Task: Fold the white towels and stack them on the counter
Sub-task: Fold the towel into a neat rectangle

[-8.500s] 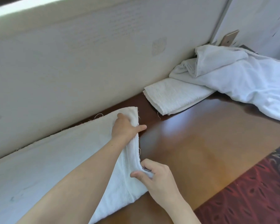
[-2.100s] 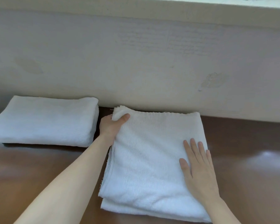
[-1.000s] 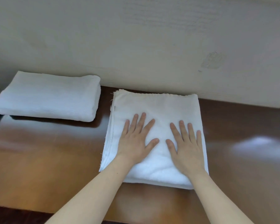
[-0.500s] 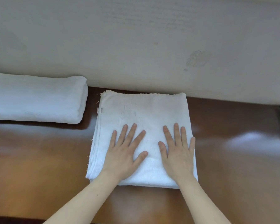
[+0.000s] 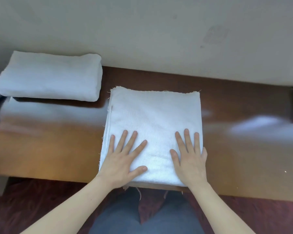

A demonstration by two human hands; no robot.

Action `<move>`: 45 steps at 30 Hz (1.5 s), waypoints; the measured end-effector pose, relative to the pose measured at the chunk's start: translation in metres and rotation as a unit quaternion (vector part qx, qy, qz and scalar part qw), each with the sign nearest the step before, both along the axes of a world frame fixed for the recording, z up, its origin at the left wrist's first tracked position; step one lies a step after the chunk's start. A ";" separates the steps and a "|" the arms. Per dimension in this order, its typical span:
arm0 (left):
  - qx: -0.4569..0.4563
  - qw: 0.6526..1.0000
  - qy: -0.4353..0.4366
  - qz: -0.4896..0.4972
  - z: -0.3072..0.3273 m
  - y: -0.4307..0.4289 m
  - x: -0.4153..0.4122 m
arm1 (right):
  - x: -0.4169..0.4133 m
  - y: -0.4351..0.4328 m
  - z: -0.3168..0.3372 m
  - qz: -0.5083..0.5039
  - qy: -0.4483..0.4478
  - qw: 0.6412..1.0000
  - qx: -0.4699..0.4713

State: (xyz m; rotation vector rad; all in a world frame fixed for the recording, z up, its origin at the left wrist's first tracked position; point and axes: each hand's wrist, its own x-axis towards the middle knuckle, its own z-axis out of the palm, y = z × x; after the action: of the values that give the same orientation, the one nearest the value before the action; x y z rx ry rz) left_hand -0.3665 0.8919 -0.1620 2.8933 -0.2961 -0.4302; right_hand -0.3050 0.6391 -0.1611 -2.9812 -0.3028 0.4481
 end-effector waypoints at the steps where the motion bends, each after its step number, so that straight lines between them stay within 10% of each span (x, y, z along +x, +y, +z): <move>1: -0.005 1.000 -0.003 -0.017 0.001 0.001 -0.008 | -0.009 -0.002 0.000 0.001 0.005 1.000 -0.007; 31: -0.053 0.987 -0.121 -0.095 0.011 0.000 -0.030 | -0.064 -0.034 0.017 0.222 0.032 0.973 -0.048; 37: -0.028 0.994 0.108 0.014 0.048 0.002 0.000 | -0.047 -0.036 0.026 0.243 0.055 0.969 -0.010; 45: -0.130 0.971 0.196 0.037 0.066 0.018 0.045 | 0.004 -0.025 0.077 0.154 0.226 0.959 0.075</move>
State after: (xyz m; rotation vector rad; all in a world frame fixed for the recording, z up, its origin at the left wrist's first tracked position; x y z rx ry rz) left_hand -0.3211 0.9095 -0.0958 2.4852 -0.1644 -0.8629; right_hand -0.3011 0.6136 -0.0838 -2.5872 -0.7141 1.0623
